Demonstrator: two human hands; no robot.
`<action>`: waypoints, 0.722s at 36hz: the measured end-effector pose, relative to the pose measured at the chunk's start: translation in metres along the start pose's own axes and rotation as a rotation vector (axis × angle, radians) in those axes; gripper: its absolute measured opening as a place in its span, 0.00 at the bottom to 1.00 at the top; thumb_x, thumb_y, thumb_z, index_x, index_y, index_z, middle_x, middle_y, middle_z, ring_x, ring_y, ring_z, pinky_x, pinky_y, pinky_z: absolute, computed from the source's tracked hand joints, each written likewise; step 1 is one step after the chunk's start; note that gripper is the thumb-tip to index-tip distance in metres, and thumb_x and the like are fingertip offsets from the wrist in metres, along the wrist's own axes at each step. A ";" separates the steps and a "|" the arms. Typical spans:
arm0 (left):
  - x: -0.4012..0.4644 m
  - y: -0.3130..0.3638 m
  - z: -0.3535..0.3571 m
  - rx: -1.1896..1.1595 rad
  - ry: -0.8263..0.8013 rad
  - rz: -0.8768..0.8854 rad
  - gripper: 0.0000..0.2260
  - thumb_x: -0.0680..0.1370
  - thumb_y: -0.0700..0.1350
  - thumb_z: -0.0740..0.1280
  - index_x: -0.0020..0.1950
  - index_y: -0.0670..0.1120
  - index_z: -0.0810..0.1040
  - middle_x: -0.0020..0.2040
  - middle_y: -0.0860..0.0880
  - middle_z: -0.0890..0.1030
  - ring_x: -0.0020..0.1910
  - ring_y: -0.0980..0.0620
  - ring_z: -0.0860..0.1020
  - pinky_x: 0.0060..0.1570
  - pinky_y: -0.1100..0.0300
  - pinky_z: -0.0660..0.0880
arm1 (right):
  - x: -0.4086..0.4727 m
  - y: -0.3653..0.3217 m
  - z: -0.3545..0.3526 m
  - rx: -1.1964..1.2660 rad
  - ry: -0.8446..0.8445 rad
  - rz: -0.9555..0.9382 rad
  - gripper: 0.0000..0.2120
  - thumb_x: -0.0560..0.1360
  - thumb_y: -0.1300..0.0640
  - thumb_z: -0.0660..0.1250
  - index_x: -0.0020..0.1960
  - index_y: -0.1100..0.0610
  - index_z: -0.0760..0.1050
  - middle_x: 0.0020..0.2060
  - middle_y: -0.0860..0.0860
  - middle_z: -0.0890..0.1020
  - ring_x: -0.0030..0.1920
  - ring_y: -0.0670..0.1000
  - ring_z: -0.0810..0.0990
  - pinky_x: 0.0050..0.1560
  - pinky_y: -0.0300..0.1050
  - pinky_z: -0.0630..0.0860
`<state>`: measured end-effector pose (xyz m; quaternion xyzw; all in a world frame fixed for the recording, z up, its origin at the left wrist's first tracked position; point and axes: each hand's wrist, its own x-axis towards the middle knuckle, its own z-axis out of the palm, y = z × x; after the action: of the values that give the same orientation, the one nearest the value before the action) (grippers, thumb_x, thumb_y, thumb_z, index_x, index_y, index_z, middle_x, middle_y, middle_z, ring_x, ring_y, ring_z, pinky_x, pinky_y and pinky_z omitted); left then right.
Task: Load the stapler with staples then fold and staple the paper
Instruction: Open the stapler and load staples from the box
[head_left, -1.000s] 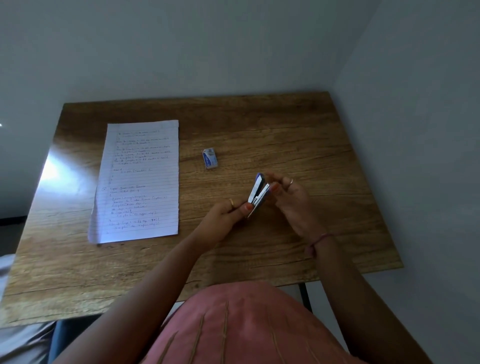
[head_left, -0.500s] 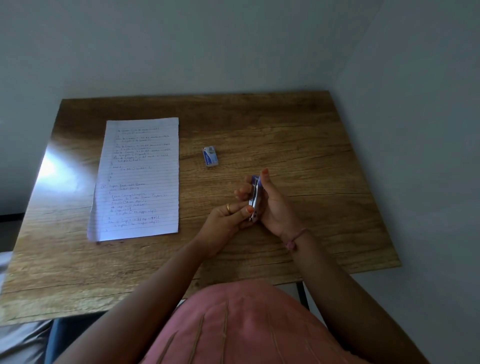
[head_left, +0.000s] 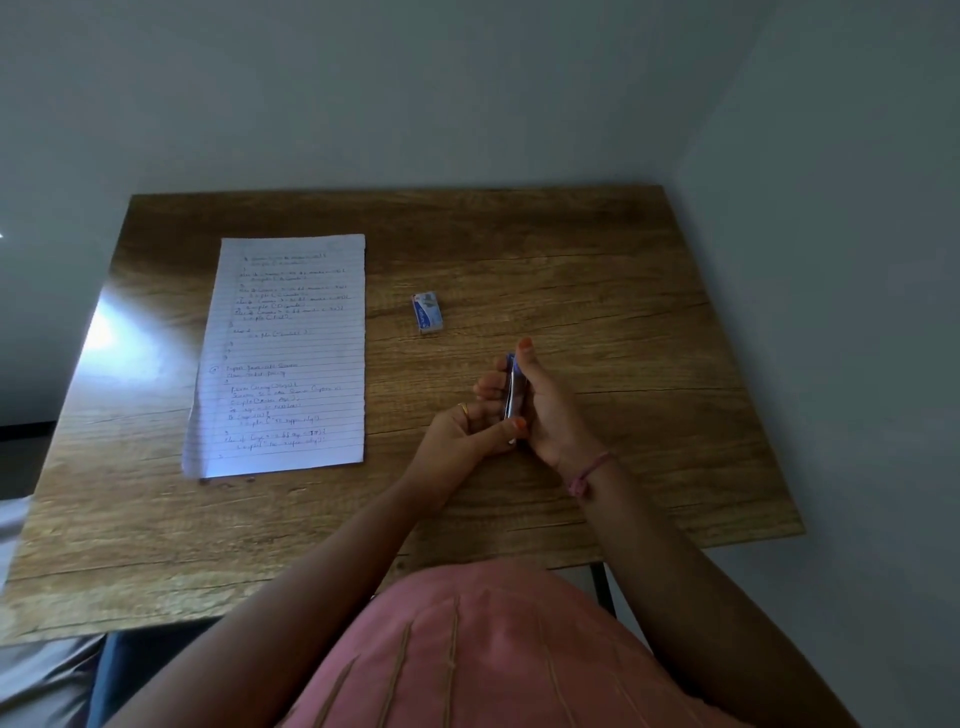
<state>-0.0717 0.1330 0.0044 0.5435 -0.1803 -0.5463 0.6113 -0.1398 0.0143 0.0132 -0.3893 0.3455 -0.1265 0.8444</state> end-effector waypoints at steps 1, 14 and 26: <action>0.000 0.000 0.000 0.003 -0.002 -0.003 0.12 0.74 0.43 0.71 0.55 0.39 0.81 0.51 0.39 0.84 0.48 0.50 0.82 0.51 0.59 0.79 | 0.000 0.000 0.001 -0.001 0.005 -0.002 0.24 0.71 0.38 0.64 0.49 0.60 0.76 0.36 0.54 0.84 0.40 0.52 0.84 0.40 0.46 0.81; 0.001 -0.001 -0.004 -0.245 -0.067 -0.025 0.11 0.76 0.44 0.66 0.56 0.43 0.82 0.54 0.44 0.84 0.56 0.49 0.81 0.53 0.60 0.78 | -0.012 0.003 0.005 -0.241 -0.030 -0.109 0.10 0.71 0.47 0.72 0.50 0.48 0.81 0.50 0.53 0.85 0.54 0.52 0.83 0.46 0.41 0.79; 0.004 0.002 -0.011 -0.328 -0.118 -0.113 0.13 0.79 0.46 0.62 0.59 0.45 0.80 0.62 0.42 0.80 0.61 0.47 0.78 0.57 0.57 0.77 | -0.012 0.008 0.002 -0.188 -0.024 -0.154 0.21 0.68 0.52 0.74 0.59 0.54 0.76 0.53 0.55 0.84 0.56 0.52 0.82 0.52 0.43 0.79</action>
<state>-0.0605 0.1339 0.0009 0.4127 -0.0937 -0.6327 0.6485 -0.1478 0.0264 0.0136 -0.4937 0.3149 -0.1536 0.7959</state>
